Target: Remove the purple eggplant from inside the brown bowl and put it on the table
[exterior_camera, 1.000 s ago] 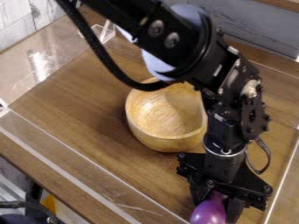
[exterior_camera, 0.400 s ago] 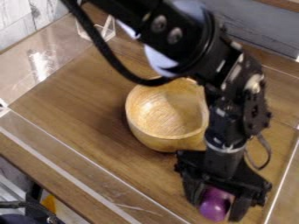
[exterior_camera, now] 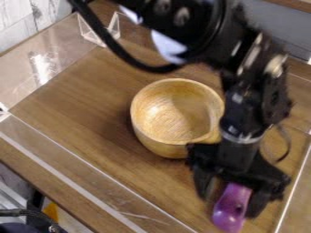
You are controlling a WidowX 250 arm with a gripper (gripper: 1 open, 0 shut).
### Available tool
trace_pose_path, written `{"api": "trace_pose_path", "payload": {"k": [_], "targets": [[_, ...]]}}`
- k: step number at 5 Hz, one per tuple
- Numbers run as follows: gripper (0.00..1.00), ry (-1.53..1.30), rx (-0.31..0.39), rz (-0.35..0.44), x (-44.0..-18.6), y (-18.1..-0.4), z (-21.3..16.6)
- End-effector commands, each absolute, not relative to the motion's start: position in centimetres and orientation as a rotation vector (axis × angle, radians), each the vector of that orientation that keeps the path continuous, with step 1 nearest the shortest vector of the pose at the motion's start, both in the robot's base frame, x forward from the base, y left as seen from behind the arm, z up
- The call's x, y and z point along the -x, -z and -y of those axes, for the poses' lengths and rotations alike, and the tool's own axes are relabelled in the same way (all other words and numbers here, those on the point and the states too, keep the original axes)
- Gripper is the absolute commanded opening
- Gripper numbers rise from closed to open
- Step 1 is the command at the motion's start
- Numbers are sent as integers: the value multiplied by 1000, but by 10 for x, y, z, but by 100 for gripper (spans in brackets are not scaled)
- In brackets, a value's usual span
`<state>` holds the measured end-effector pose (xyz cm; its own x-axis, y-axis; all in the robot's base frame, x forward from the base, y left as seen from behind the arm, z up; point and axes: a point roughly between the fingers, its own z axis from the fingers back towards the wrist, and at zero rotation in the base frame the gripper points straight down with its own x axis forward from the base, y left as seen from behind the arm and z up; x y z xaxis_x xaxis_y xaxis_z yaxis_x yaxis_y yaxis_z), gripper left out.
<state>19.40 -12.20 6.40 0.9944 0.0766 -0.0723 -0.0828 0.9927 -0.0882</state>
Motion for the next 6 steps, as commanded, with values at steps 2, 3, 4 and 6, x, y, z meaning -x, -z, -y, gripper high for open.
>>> {"api": "trace_pose_path", "payload": {"k": [2, 3, 4, 6], "targets": [[0, -140, 103, 7, -190, -92, 124], [0, -129, 92, 16, -182, -94, 114], [0, -113, 88, 25, -177, -92, 105], [0, -87, 78, 13, -186, -100, 108]]}}
